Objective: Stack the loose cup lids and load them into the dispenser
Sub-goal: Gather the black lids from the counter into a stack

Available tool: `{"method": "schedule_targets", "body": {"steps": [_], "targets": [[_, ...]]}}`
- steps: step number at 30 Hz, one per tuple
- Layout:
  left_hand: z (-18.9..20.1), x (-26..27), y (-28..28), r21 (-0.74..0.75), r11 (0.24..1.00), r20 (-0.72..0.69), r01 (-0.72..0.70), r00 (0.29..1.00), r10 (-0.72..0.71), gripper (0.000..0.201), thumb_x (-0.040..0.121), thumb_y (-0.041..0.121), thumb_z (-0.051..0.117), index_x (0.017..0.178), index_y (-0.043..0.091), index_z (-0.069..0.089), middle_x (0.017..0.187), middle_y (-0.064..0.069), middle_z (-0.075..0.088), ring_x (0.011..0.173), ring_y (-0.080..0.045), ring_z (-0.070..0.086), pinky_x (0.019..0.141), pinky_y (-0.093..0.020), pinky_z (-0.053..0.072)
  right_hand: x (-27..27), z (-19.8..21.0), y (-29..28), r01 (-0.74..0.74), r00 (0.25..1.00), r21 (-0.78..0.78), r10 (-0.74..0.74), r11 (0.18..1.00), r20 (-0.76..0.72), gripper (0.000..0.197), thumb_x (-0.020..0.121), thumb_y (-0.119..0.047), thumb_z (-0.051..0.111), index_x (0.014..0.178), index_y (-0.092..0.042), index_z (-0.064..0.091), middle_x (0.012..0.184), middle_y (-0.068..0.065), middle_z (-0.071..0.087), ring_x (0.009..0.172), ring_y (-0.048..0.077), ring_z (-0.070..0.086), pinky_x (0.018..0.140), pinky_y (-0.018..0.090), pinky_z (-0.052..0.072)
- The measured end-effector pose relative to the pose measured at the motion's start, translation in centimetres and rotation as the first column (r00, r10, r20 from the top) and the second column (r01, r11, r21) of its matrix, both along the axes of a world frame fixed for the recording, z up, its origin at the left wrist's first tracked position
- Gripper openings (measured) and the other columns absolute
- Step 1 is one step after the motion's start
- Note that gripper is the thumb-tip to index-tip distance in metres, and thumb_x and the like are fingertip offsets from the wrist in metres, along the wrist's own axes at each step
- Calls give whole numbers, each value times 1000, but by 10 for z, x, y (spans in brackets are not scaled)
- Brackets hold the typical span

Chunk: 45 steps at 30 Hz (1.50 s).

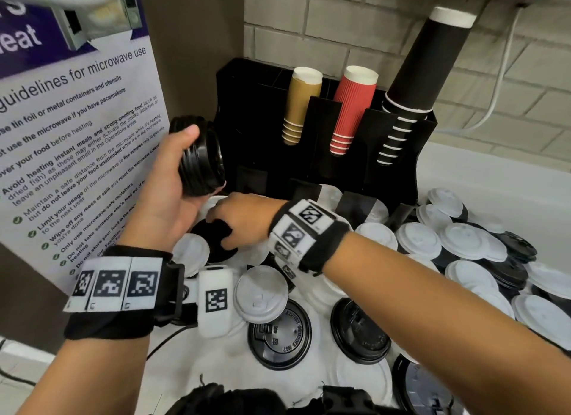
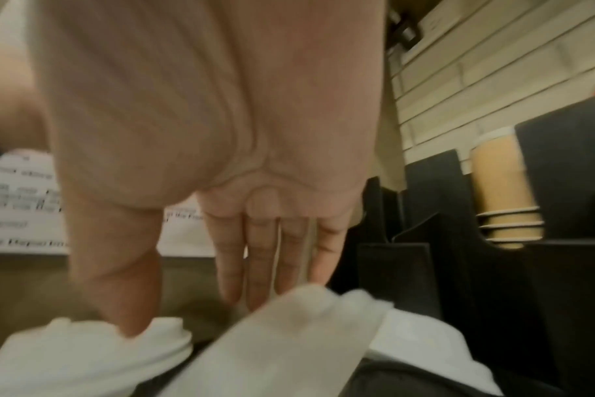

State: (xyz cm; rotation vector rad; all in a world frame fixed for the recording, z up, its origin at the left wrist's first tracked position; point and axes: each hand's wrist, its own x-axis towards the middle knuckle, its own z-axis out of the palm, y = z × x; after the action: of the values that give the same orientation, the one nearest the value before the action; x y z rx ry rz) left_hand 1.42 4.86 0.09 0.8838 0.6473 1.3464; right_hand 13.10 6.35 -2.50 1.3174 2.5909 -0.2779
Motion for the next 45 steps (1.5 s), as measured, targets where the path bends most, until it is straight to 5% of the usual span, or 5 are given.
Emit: {"method": "schedule_targets", "body": {"steps": [6,15,23,33,45], "targets": [[0,-1,-4,17,1000,-36,-1,999,1,16,87,36,54,97,25,59,83,8,70,78,-9,68,68,-28,53,-36,-50,35,85,955,89,-107,992,278,95,58,-44,85,140,-36,36,148,-5,30,134,24,27,104,47,28],[3,-1,-8,41,999,-19,3,1000,-2,20,93,32,51,89,23,69,78,6,71,69,-9,68,60,-25,55,-39,-54,35,-26,961,140,-13,990,275,75,62,-38,77,131,-31,48,145,4,39,136,30,27,106,51,21],[6,-12,-7,54,998,-55,-17,998,20,15,82,36,55,89,26,62,79,9,68,76,-6,66,68,-25,54,10,21,17,202,971,115,-184,973,-155,87,69,-50,74,143,-29,34,131,10,38,119,35,38,94,43,33],[-9,21,-11,-36,993,-92,111,989,-114,62,82,39,58,137,11,50,117,-7,66,103,-18,65,79,-32,56,69,37,-45,320,134,-440,-500,839,-855,46,84,-35,62,125,-44,44,105,-5,58,92,11,64,72,27,56],[-20,37,-21,-53,957,-176,286,941,-290,46,74,50,66,113,26,68,108,-7,70,98,-20,69,73,-33,58,73,27,-85,312,82,-358,-400,880,-913,50,87,-12,68,125,-38,51,118,1,58,95,22,67,75,24,54]]}}
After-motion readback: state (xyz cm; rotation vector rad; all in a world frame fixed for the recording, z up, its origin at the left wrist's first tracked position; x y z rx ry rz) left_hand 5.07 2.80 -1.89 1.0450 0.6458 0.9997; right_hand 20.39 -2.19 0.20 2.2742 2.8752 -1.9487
